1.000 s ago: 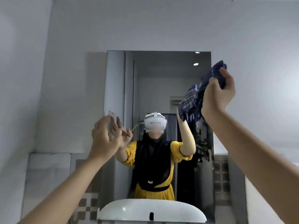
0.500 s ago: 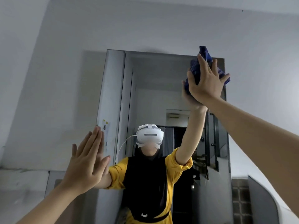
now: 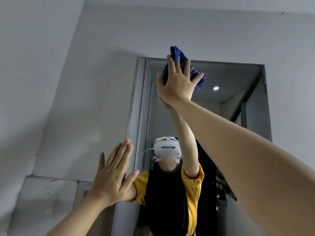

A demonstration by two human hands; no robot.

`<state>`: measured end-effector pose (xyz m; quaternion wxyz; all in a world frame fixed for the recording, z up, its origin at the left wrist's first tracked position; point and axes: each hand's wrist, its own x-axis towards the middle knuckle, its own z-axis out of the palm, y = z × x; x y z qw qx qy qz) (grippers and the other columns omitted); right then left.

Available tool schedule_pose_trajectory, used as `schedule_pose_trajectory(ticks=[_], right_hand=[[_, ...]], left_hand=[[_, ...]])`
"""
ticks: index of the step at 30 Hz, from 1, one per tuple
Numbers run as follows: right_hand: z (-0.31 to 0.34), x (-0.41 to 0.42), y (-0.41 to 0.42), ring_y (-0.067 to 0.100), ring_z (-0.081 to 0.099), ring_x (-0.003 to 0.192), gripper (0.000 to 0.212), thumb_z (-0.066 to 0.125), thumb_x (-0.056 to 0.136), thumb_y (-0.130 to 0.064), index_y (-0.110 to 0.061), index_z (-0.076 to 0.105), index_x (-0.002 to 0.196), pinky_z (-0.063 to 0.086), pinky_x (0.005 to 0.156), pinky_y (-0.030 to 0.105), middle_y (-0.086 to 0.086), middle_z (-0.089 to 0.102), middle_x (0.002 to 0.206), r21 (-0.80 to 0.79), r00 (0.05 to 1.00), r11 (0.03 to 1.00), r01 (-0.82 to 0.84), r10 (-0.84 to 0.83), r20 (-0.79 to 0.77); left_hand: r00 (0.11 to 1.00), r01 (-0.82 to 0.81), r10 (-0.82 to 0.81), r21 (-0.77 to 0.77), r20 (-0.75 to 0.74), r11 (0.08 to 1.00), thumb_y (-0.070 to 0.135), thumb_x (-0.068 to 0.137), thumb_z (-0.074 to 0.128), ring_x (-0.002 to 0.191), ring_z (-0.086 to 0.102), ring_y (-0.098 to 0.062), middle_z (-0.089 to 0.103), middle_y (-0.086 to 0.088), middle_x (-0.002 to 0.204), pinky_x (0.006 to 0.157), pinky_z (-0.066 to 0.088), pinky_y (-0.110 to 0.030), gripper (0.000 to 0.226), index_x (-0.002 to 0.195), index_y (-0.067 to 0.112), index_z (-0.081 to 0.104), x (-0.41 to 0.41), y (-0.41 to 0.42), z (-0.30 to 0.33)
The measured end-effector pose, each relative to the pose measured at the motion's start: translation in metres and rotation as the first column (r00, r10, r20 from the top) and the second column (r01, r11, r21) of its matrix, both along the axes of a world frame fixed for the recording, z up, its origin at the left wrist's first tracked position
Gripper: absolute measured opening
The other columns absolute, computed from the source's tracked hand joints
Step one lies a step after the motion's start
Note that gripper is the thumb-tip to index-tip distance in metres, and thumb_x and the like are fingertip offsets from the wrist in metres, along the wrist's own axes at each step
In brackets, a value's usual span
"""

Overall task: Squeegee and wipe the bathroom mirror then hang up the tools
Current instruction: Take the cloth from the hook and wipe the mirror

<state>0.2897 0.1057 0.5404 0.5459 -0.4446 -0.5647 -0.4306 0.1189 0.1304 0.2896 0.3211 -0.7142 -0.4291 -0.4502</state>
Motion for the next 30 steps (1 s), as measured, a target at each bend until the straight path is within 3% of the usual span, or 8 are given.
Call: schedule_pose_trajectory(ticks=[8, 12, 15, 18, 23, 30], right_hand=[[0.0, -0.059, 0.007, 0.031, 0.001, 0.149, 0.059, 0.035, 0.094, -0.044, -0.028, 0.021, 0.149, -0.005, 0.109, 0.069, 0.001, 0.019, 0.161, -0.02, 0.997, 0.999, -0.036, 0.038, 0.071], [-0.007, -0.056, 0.006, 0.028, 0.005, 0.149, 0.057, 0.035, 0.094, -0.049, -0.034, 0.025, 0.148, -0.004, 0.111, 0.067, -0.004, 0.023, 0.16, -0.031, 0.953, 0.999, -0.031, 0.039, 0.301], [-0.019, -0.039, 0.002, 0.024, 0.012, 0.148, 0.055, 0.036, 0.093, -0.05, -0.038, 0.029, 0.146, 0.0, 0.113, 0.066, -0.01, 0.031, 0.156, -0.023, 0.851, 1.0, -0.013, 0.023, 0.524], [-0.029, -0.009, -0.002, 0.022, 0.017, 0.147, 0.055, 0.036, 0.091, -0.051, -0.04, 0.03, 0.145, 0.004, 0.111, 0.065, -0.011, 0.034, 0.154, -0.011, 0.78, 0.999, 0.039, -0.024, 0.625], [-0.038, 0.063, -0.011, 0.025, 0.023, 0.146, 0.055, 0.037, 0.09, -0.051, -0.038, 0.034, 0.143, 0.013, 0.108, 0.067, -0.009, 0.038, 0.153, 0.03, 0.825, 0.995, 0.092, -0.093, 0.558], [-0.044, 0.184, -0.024, 0.027, 0.021, 0.147, 0.057, 0.036, 0.091, -0.054, -0.036, 0.031, 0.146, 0.013, 0.109, 0.07, -0.004, 0.036, 0.154, 0.047, 0.946, 0.983, 0.18, -0.186, 0.266]], left_hand=[[0.999, 0.021, -0.022, 0.027, 0.039, 0.999, 0.057, 0.093, 0.015, 0.145, 0.008, -0.015, 0.002, 0.003, 0.159, 0.108, 0.026, -0.062, 0.068, 0.149, 0.02, 0.005, 0.002, 0.004, -0.003], [0.999, -0.013, 0.012, 0.025, 0.047, 1.0, 0.058, 0.093, 0.014, 0.144, 0.01, -0.016, 0.005, 0.002, 0.159, 0.106, 0.028, -0.062, 0.068, 0.149, 0.019, 0.007, 0.003, 0.004, -0.005], [0.999, -0.025, 0.024, 0.019, 0.041, 0.999, 0.059, 0.092, 0.012, 0.145, 0.009, -0.017, 0.004, 0.001, 0.159, 0.107, 0.026, -0.063, 0.07, 0.149, 0.018, 0.008, 0.003, 0.004, -0.005], [0.999, -0.03, 0.03, 0.02, 0.032, 0.999, 0.059, 0.092, 0.013, 0.144, 0.011, -0.019, 0.006, -0.001, 0.159, 0.106, 0.027, -0.064, 0.07, 0.149, 0.017, 0.009, 0.002, 0.004, -0.006], [0.998, -0.035, 0.033, 0.035, 0.058, 0.999, 0.06, 0.091, 0.014, 0.143, 0.014, -0.018, 0.004, 0.003, 0.159, 0.106, 0.026, -0.064, 0.071, 0.149, 0.019, 0.009, 0.003, 0.002, -0.007], [0.997, -0.065, 0.063, 0.044, 0.041, 0.997, 0.061, 0.09, 0.012, 0.144, 0.011, -0.018, 0.005, 0.002, 0.159, 0.11, 0.018, -0.062, 0.072, 0.149, 0.019, 0.007, 0.003, 0.001, -0.008]])
